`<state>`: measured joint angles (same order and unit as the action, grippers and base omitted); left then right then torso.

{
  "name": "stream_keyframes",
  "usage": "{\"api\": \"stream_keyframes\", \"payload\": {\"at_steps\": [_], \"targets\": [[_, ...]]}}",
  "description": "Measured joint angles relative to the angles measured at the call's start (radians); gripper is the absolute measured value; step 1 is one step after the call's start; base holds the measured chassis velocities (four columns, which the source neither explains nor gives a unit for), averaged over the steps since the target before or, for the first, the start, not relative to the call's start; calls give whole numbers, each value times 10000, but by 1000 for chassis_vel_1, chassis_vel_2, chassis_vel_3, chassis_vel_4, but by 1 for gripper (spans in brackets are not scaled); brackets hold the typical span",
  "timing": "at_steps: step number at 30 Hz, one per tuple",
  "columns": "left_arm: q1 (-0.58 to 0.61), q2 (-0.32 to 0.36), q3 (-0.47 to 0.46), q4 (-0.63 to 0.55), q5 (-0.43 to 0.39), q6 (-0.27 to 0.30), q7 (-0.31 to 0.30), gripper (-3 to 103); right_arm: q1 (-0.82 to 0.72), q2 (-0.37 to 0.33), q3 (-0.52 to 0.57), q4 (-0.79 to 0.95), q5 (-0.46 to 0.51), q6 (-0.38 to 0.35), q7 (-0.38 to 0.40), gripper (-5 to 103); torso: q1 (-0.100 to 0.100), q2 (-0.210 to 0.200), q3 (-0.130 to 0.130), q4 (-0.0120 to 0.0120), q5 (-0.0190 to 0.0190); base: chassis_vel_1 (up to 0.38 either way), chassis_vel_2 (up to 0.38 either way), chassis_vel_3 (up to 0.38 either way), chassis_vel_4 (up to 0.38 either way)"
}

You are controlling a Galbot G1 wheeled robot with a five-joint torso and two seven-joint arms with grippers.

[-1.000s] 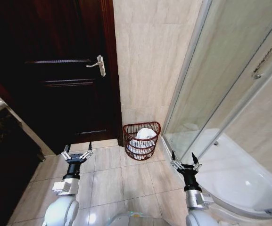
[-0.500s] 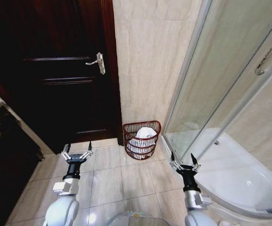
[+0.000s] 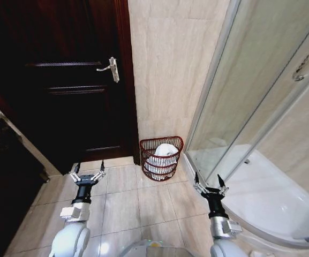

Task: Discard the used towel into the hamper.

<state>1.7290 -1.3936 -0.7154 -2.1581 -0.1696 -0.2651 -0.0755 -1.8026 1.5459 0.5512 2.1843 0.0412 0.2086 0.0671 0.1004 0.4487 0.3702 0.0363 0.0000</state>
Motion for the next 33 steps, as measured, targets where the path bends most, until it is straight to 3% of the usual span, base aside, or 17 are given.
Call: {"api": "stream_keyframes", "payload": {"at_steps": [33], "targets": [[-34,13,-37,79,9,-42,-2,100,87,-60,16,-168,-48,9,-36,100,-488,-1320,-830,-1,0,0,0,0,0]]}}
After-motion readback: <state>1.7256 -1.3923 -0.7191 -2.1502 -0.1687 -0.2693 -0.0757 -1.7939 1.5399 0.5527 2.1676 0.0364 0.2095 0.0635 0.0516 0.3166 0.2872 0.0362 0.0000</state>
